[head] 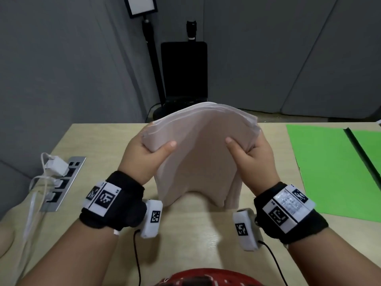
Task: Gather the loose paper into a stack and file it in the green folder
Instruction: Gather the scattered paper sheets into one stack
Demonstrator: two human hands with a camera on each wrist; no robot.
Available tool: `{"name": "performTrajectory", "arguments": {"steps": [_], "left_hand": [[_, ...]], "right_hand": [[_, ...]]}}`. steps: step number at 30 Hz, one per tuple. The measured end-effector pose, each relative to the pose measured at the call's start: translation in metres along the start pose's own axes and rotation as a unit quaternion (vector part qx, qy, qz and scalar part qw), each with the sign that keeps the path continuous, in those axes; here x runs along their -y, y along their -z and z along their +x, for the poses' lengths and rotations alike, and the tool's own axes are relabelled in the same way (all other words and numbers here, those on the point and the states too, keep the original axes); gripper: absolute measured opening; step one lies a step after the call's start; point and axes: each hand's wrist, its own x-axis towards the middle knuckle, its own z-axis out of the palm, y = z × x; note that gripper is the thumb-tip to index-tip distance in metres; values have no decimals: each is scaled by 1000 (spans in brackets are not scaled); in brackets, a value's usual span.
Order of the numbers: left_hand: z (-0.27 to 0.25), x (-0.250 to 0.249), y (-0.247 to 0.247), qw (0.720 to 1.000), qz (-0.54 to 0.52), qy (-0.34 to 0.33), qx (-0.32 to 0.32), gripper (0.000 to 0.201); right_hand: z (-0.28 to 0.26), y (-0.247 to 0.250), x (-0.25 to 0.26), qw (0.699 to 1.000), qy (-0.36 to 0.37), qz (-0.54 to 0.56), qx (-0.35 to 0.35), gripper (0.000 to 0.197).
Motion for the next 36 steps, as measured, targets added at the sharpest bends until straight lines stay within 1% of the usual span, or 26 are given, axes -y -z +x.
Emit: {"name": "performTrajectory", "arguments": {"steps": [1,2,5,7,8,10,11,13,15,17,19,20,21,22,24,25,26,27,28,29,30,31,32,34,35,36], "left_hand": [[0,-2,-1,1000,3,-6,-9,34],[0,-8,-2,1000,1,-22,-17,28],[2,-29,-2,996,-26,-70,-50,22],[3,-38,-4,993,-58,-78,-74,20],[3,-40,-5,991,-63,-80,-84,18],[4,-40,-8,990,-53,-81,-106,14],[5,-38,-9,990,-45,-75,-115,16],[6,-36,-9,990,-42,-58,-123,30],[5,-35,-6,988,-49,-47,-138,40],[5,-34,-1,984,-69,-41,-157,43],[3,-34,0,983,-90,-42,-152,37],[3,-34,-1,985,-101,-48,-133,29],[1,-32,-2,986,-117,-54,-104,21],[0,-30,-3,987,-133,-55,-66,26],[-2,-20,-2,988,-140,-65,15,67],[-3,-12,-1,989,-125,-60,46,85],[-6,-5,-1,992,-95,-43,75,96],[-9,1,-2,994,-59,-5,95,99],[-12,7,-3,992,-20,44,113,91],[-14,11,-5,986,20,96,132,74],[-15,14,-8,980,53,138,131,50],[-15,16,-12,978,83,161,104,24],[-15,17,-15,978,101,170,64,10],[-15,16,-17,985,96,140,-24,22],[-14,12,-15,989,63,113,-69,21],[-13,6,-11,992,25,80,-95,16]], "right_hand": [[0,-1,1,1000,19,-13,-6,38],[0,-2,5,999,43,-17,-15,38],[0,-2,17,989,139,-16,-53,50],[1,-3,22,979,191,-32,-68,54],[2,-4,24,974,209,-47,-69,52],[3,-7,26,967,229,-87,-63,38],[4,-8,26,966,226,-105,-67,29],[5,-8,23,967,206,-117,-91,16],[6,-6,21,967,192,-106,-127,15],[7,-4,19,967,179,-86,-156,13],[7,-4,19,973,159,-59,-154,9],[6,-5,19,978,148,-43,-144,11],[4,-7,19,982,137,-21,-131,19],[2,-8,19,986,122,8,-117,29],[1,-7,12,991,70,57,-96,44],[1,-6,7,993,32,70,-86,49],[1,-4,0,995,-9,68,-67,53],[1,-1,-5,997,-53,48,-38,54],[0,0,-10,995,-94,17,2,52],[-1,0,-13,990,-130,-28,44,43],[-1,-1,-15,982,-152,-75,80,29],[-2,-3,-15,977,-156,-113,95,14],[-3,-4,-15,978,-146,-120,90,6],[-4,-6,-11,991,-97,-84,37,13],[-3,-5,-8,996,-76,-38,5,12],[-2,-3,-5,998,-60,16,-13,7]]}}
